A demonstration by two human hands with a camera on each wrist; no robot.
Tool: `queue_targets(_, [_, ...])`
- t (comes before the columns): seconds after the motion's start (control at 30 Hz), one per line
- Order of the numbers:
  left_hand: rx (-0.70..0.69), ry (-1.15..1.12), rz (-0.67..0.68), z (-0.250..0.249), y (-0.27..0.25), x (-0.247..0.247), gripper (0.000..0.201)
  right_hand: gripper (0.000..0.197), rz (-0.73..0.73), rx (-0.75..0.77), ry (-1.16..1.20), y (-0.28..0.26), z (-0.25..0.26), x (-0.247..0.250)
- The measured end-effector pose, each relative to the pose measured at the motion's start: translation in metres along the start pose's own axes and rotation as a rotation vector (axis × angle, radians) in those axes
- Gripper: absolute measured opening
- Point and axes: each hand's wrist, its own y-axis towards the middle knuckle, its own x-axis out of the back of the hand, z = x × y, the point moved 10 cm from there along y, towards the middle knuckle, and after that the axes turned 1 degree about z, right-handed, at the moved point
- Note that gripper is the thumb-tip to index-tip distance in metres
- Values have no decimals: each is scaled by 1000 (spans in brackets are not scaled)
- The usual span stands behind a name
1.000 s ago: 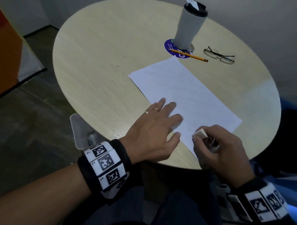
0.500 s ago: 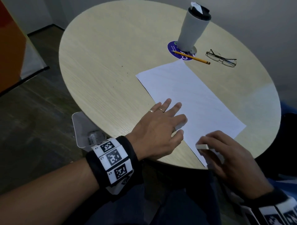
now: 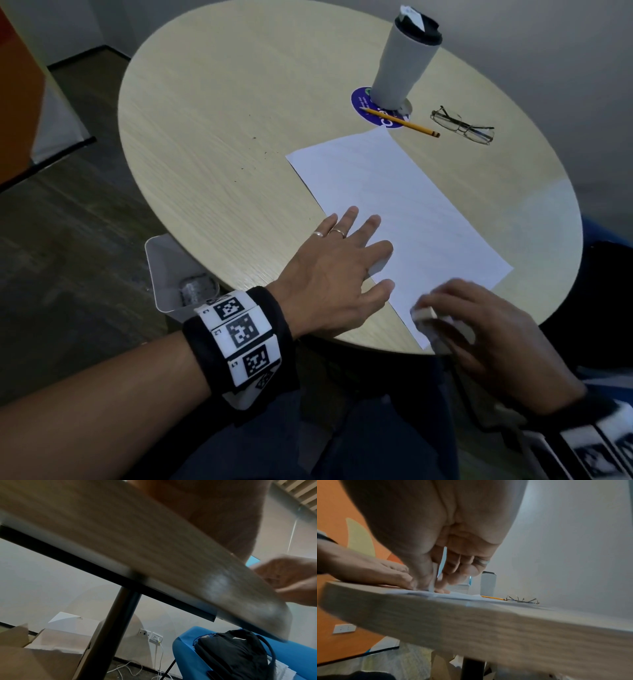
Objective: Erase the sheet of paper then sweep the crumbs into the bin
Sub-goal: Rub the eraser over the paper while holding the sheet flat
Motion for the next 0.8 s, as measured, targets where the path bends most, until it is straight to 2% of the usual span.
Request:
queue_targets(0.1, [-11, 11, 1, -2, -1, 1, 40, 13, -119, -23, -3, 25, 0, -1])
queue_targets(0.2, [-1, -18, 7, 1, 0, 2, 41, 9, -80, -10, -3, 22, 3, -8])
queue_targets(0.37, [7, -22, 18, 2, 2, -1, 40, 12, 73, 4, -1, 1, -4, 0])
queue_targets(0.53, [2, -26, 27, 2, 3, -1, 42, 12, -109, -76, 16, 40, -23, 2])
queue_targets(0.8, [-4, -12, 41, 0, 3, -2, 43, 12, -1, -50, -31, 8, -24, 7])
